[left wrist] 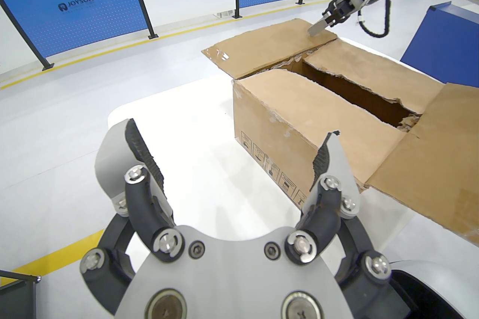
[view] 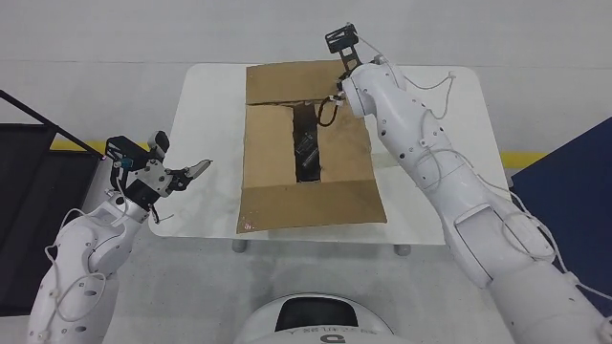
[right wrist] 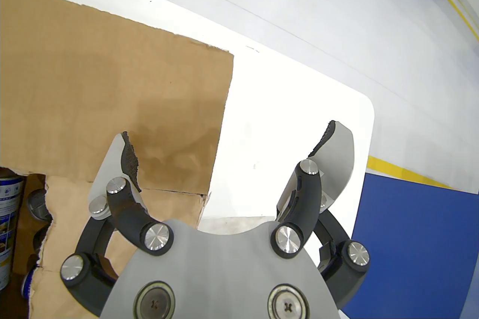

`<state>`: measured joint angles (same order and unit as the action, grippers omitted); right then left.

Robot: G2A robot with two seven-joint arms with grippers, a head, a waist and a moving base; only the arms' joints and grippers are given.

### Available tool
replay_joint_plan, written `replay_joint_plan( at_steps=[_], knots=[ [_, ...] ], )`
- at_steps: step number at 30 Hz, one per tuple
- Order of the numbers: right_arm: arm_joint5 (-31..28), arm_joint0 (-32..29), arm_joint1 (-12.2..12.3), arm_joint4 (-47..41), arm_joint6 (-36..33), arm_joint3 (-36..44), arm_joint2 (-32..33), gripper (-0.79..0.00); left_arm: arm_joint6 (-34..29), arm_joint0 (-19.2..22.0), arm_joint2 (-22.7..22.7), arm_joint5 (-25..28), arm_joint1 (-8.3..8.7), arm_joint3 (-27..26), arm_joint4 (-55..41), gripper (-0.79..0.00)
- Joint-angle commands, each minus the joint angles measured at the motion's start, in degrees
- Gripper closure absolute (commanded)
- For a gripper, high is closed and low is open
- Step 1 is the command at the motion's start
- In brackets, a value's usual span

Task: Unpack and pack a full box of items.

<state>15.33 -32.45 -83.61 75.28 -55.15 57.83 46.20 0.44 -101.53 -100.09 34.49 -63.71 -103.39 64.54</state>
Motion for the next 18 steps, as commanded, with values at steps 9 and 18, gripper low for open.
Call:
replay_joint_plan(
  at_steps=[9,18],
  knots=[
    [-1.5,-16.3,3.3,4.5,16.9,19.9,8.2,-0.785,0.0,0.0,0.0,0.0,0.00,0.0,0.0,-0.785],
    [-17.4,-44.5,9.3,5.9,29.0,43.6,29.7,-0.785,0.0,0.0,0.0,0.0,0.00,0.0,0.0,-0.785]
  ],
)
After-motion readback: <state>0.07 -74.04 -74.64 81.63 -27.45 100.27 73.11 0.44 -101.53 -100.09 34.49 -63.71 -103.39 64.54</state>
